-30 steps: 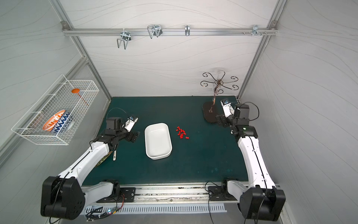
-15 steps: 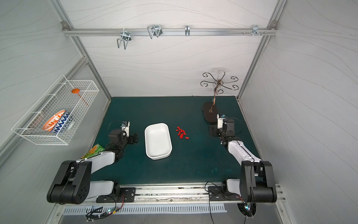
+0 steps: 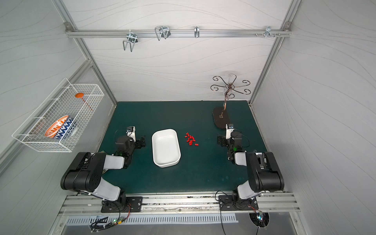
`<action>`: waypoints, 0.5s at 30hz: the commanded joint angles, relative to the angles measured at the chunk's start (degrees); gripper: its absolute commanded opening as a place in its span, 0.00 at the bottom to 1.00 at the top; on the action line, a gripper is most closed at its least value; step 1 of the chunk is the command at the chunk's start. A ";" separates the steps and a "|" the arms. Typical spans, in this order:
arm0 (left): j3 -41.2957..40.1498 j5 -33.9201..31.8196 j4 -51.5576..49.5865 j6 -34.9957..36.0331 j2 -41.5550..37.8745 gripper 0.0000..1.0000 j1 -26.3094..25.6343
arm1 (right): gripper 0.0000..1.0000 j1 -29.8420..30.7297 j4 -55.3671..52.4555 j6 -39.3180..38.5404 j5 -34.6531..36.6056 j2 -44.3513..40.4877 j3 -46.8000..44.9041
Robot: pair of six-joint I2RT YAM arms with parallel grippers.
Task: Take the screw protection sleeves out of the storage box
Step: Reset both arms
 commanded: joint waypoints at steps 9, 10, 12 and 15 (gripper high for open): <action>3.00 -4.20 -1.07 -2.20 0.28 1.00 0.16 | 0.99 -1.60 2.27 0.16 -5.57 0.85 1.76; 3.07 -4.14 -1.21 -2.22 0.20 1.00 0.18 | 0.99 -1.61 2.23 0.16 -5.61 0.80 1.77; 3.06 -4.13 -1.16 -2.15 0.28 1.00 0.25 | 0.99 -1.55 2.25 0.21 -5.58 0.86 1.72; 3.09 -4.11 -1.16 -2.15 0.19 1.00 0.25 | 0.99 -1.75 2.25 0.25 -5.83 0.83 1.75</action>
